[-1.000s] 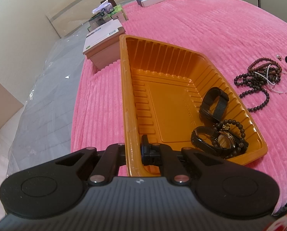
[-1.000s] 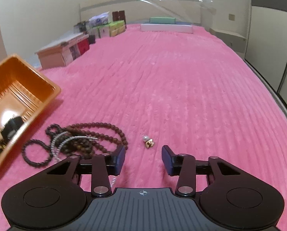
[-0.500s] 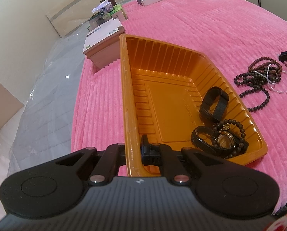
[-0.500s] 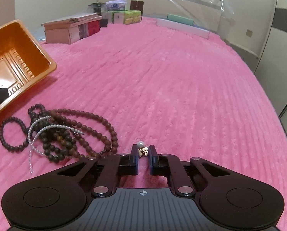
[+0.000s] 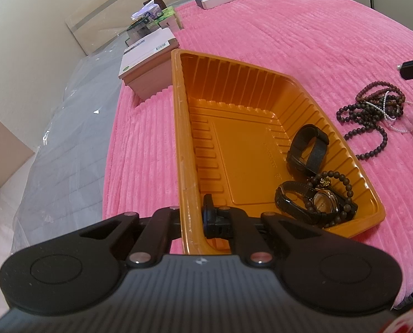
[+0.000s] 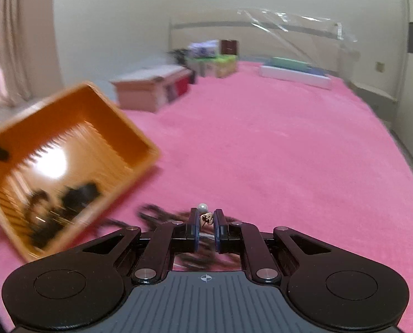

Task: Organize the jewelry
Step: 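Carry the pearl earring into the orange tray and release it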

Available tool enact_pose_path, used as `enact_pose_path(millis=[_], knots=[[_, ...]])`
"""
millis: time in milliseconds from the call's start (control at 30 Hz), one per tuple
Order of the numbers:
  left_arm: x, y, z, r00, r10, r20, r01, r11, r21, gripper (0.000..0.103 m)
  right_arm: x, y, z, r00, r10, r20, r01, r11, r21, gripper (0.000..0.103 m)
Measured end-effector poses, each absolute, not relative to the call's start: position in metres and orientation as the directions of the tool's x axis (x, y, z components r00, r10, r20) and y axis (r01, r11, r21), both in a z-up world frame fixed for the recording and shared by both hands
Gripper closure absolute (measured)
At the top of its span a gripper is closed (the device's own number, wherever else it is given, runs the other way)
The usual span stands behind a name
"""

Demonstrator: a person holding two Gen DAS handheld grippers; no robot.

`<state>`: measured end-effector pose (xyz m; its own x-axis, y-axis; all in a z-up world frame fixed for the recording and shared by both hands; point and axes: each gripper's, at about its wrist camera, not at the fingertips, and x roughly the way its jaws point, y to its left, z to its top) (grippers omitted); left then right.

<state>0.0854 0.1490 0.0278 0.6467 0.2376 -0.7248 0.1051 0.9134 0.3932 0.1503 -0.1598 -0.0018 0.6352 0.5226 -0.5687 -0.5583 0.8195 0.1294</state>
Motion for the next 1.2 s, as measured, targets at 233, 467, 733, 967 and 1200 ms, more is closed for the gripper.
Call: enact_pose_path(millis=[233, 467, 733, 967, 1200], knots=[[0.085, 0.15, 0.028, 0.647, 0.234, -0.725, 0.107, 0.915, 0.39, 0.099, 0.139, -0.109, 0.01, 0.546, 0.632, -0.551, -0.639, 0.739, 0.214, 0.093], [0.084, 0.15, 0.027, 0.65, 0.228, -0.725, 0.109, 0.916, 0.385, 0.099, 0.13, -0.071, 0.013, 0.497, 0.674, -0.546, -0.687, 0.69, 0.227, 0.093], [0.085, 0.151, 0.027, 0.651, 0.224, -0.725, 0.109, 0.918, 0.381, 0.099, 0.127, -0.055, 0.014, 0.474, 0.684, -0.555, -0.708, 0.67, 0.222, 0.093], [0.084, 0.151, 0.027, 0.653, 0.222, -0.724, 0.106, 0.92, 0.378, 0.099, 0.129, -0.041, 0.009, 0.448, 0.684, -0.576, -0.724, 0.656, 0.216, 0.093], [0.083, 0.151, 0.026, 0.655, 0.221, -0.723, 0.104, 0.921, 0.376, 0.099, 0.131, -0.026, 0.002, 0.419, 0.684, -0.597, -0.736, 0.641, 0.218, 0.093]])
